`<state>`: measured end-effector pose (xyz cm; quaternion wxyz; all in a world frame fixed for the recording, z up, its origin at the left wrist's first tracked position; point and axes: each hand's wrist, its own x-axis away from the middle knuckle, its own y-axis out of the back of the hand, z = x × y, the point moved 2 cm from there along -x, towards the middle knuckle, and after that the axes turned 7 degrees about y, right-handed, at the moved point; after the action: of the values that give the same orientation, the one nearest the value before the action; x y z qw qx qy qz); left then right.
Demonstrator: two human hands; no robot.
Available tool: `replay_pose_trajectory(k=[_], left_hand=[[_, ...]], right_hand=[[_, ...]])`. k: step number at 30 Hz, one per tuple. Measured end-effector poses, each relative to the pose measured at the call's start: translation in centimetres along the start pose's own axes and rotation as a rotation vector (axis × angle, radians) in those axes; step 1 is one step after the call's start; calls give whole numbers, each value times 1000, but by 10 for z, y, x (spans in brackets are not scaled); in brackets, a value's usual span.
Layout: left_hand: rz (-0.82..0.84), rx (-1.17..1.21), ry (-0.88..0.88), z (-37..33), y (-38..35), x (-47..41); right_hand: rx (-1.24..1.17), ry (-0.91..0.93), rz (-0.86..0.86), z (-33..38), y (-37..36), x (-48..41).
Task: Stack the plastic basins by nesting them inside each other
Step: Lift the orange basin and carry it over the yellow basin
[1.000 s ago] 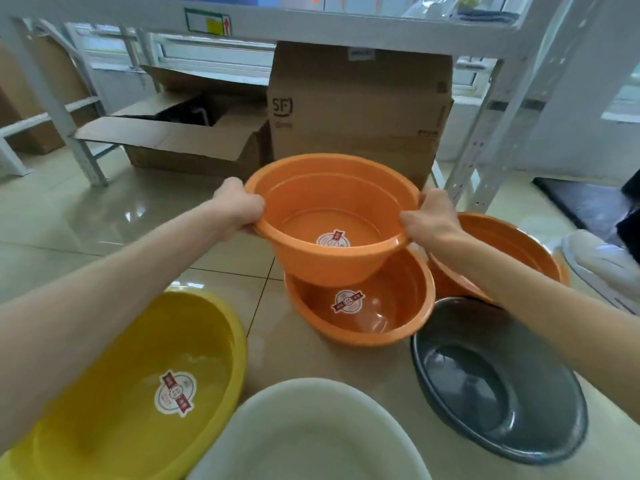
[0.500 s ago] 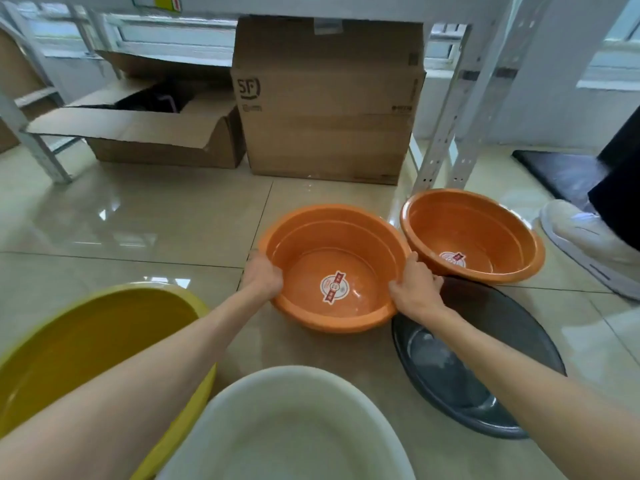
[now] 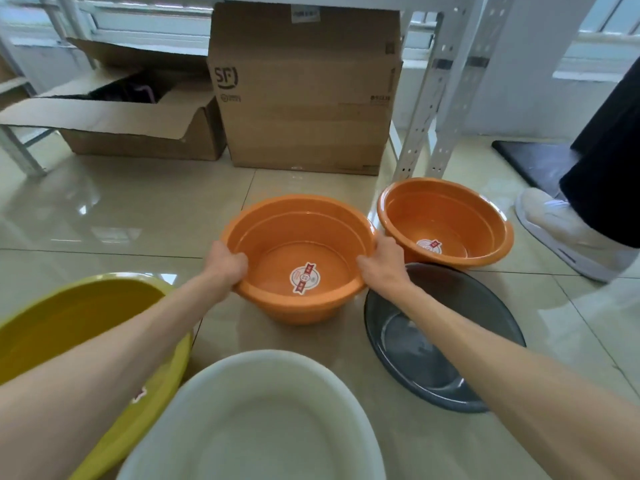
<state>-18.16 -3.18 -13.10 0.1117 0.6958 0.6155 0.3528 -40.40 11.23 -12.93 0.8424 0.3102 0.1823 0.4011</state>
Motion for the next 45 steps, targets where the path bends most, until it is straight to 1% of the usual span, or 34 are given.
replay_pose_trajectory(k=[2, 6, 9, 12, 14, 16, 19, 23, 26, 27, 29, 33, 34, 37, 42, 45], left_hand=[[-33, 51, -21, -15, 19, 0], [-130, 3, -111, -77, 51, 9], [-138, -35, -173, -134, 48, 24], [-79, -18, -231, -185, 17, 45], [-12, 13, -264, -206, -14, 61], [72, 41, -266, -214, -51, 73], [150, 63, -248, -217, -109, 81], [189, 18, -250, -221, -168, 84], [141, -8, -294, -229, -191, 82], [151, -30, -313, -229, -197, 81], [191, -79, -325, -217, -210, 73], [215, -152, -225, -170, -244, 41], [221, -149, -220, -162, -248, 39], [225, -102, -224, -157, -247, 42], [258, -54, -226, -153, -238, 49], [230, -45, -216, -145, -228, 48]], right_hand=[[-54, 55, -50, 23, 10, -3], [-119, 137, -137, 65, 51, -23], [-70, 144, -197, 79, 99, -44], [1, 109, -306, 68, 153, -66], [40, 73, -375, 49, 188, -75], [80, 30, -390, 25, 214, -78], [116, -28, -388, -15, 237, -72], [104, -153, -404, -74, 240, -67], [67, -278, -400, -115, 233, -70], [70, -300, -394, -123, 229, -70], [95, -310, -377, -137, 217, -67], [241, -279, -243, -160, 180, -61], [244, -271, -244, -165, 171, -60], [161, -323, -350, -169, 160, -53], [131, -316, -376, -173, 158, -52], [117, -289, -383, -168, 149, -51]])
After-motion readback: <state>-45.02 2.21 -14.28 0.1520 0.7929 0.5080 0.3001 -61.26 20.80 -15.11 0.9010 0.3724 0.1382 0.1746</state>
